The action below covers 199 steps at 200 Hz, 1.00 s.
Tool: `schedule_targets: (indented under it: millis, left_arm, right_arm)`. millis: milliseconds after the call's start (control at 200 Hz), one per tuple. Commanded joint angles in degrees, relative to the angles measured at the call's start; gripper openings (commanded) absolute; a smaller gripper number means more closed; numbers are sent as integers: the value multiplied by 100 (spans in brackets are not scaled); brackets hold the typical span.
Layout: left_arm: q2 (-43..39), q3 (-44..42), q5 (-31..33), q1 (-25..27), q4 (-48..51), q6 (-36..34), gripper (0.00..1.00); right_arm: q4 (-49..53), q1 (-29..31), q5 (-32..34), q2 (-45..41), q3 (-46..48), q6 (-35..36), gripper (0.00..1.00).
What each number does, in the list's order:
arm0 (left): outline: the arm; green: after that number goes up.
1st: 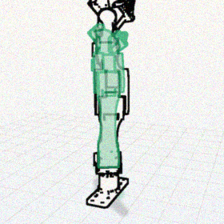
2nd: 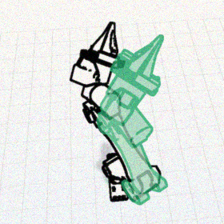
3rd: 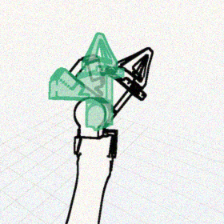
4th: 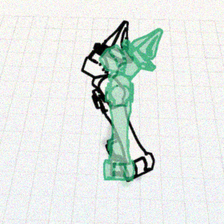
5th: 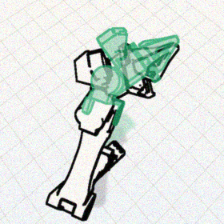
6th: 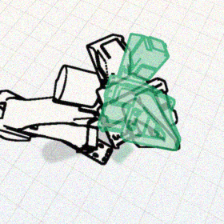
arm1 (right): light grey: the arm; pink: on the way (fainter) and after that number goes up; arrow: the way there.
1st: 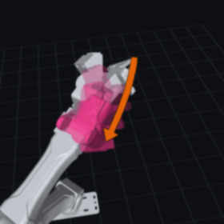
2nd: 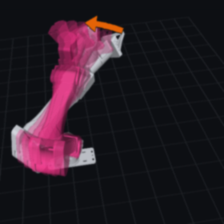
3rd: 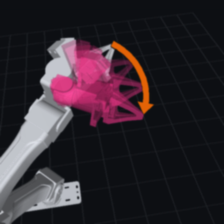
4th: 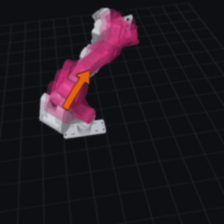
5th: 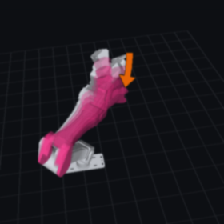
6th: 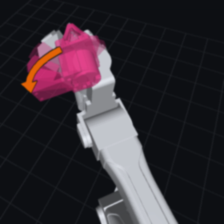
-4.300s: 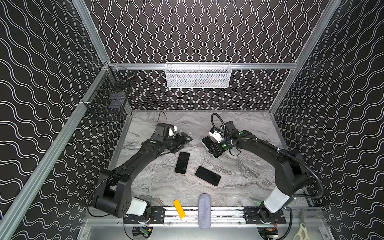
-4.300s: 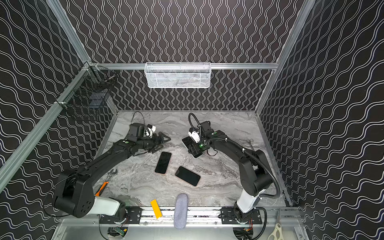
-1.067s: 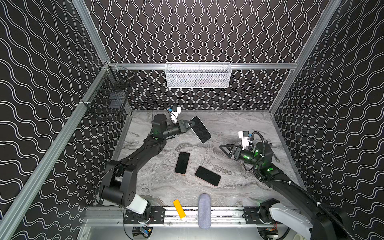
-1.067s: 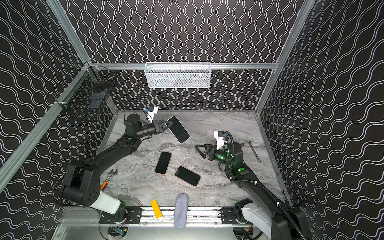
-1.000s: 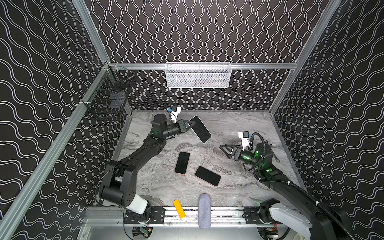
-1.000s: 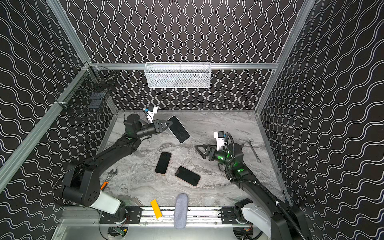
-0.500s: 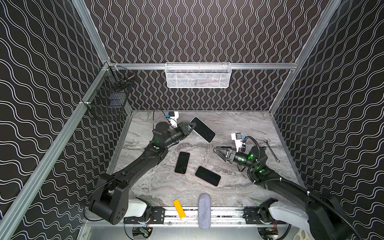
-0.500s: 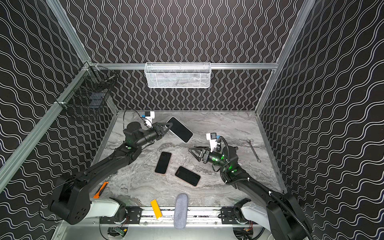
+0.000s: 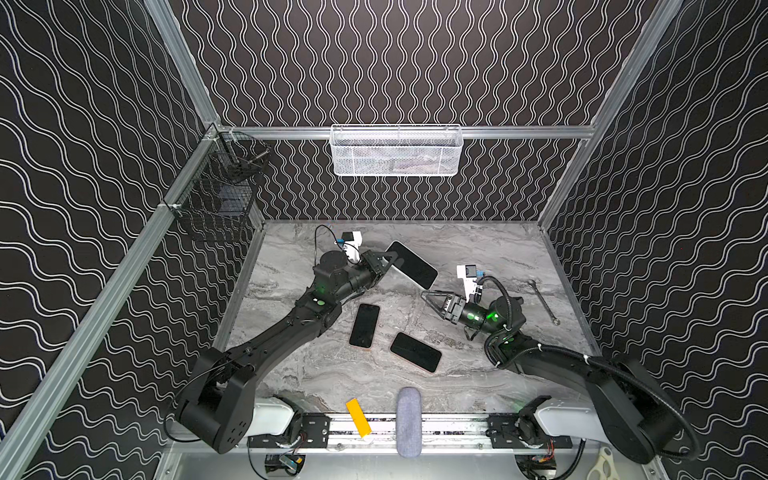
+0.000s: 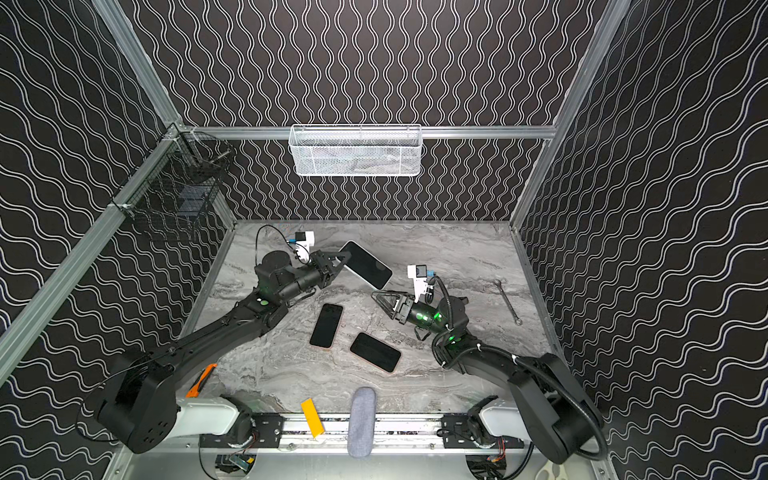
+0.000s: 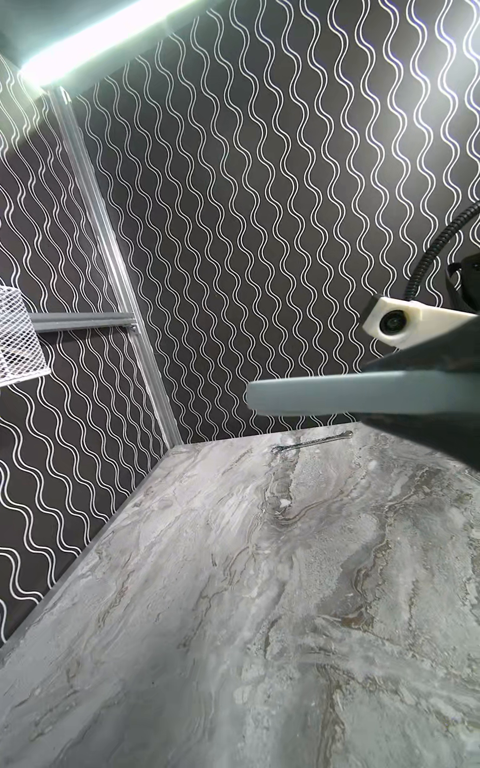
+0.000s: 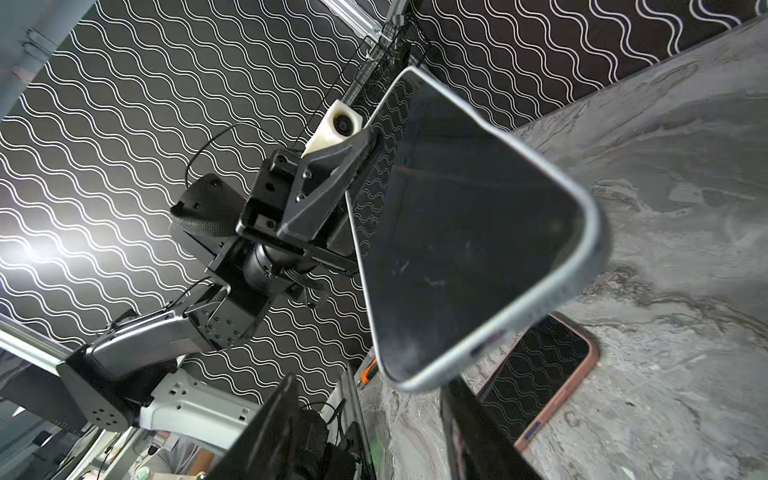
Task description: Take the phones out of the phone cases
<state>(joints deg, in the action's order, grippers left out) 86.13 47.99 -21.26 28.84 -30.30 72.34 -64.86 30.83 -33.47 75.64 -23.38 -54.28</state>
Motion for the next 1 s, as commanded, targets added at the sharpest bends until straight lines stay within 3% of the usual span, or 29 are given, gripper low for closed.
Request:
schedule_targets:
  millis: [0,265,355,455,991]
  left_arm:
    - [33,35,-23,0,-449,167,0]
    - [55,-8,-72,7,-529,221,0]
    - [28,-52,-48,10,-559,235,0]
    - [18,-53,-62,8,-571,252,0]
    - [80,-96,-146,61,-654,550,0]
  right_arm:
    - [-993,37,136,197,-60,-335,52]
    - [-1301,64,298,486,-93,-484,41]
    - [-1365,72,284,586,-123,-530,34]
    - [-1439,81,340,660,-116,-563,20]
    - [-1527,90,488,852,-116,-513,9]
